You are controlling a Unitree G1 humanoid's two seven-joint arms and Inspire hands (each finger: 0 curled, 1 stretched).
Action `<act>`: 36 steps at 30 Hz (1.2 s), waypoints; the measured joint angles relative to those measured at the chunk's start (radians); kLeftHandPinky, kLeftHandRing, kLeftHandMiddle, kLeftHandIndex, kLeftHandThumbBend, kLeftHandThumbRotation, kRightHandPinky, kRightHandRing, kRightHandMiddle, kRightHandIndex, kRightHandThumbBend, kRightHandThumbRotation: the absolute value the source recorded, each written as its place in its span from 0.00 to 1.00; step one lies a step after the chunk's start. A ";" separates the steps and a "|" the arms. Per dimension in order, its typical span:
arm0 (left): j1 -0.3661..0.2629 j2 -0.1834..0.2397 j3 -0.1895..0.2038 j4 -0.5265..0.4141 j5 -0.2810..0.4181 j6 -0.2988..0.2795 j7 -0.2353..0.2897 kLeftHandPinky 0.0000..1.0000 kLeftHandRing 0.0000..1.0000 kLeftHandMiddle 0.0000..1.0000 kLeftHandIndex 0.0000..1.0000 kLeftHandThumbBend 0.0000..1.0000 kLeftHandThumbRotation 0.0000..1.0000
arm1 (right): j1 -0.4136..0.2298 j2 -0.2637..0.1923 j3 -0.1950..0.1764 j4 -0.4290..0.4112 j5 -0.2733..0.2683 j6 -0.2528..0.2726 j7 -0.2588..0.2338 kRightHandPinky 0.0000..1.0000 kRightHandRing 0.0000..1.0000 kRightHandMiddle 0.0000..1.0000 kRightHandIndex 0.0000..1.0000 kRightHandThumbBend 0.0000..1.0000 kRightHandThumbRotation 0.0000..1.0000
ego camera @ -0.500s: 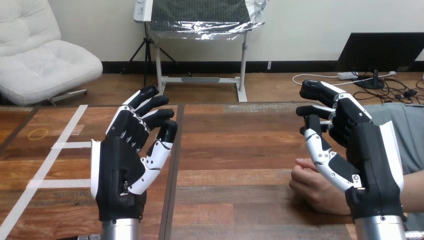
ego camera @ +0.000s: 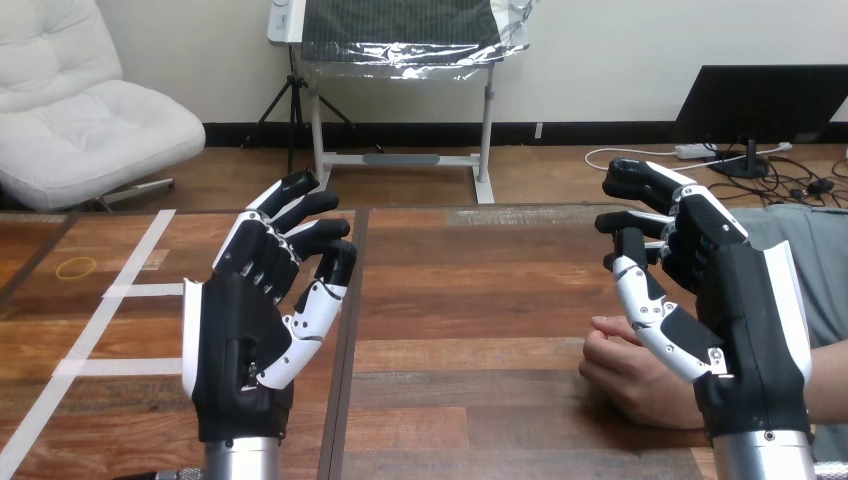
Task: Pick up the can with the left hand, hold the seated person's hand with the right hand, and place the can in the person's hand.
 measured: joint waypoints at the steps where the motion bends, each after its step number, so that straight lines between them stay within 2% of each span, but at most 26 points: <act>1: 0.000 0.000 0.000 0.000 0.000 0.000 0.000 0.66 0.66 0.71 0.75 0.47 0.30 | 0.000 0.000 0.000 0.000 0.000 0.000 0.000 0.52 0.68 0.77 0.76 0.17 0.00; 23: 0.000 0.000 0.000 0.000 0.007 0.000 0.018 0.66 0.67 0.72 0.76 0.48 0.30 | -0.001 0.000 -0.003 0.000 0.000 0.000 0.003 0.51 0.67 0.76 0.75 0.18 0.00; 36: -0.001 0.000 0.009 -0.001 0.054 0.003 0.079 0.71 0.72 0.76 0.78 0.50 0.28 | -0.001 -0.001 -0.004 0.000 0.000 0.000 0.006 0.52 0.68 0.77 0.75 0.19 0.00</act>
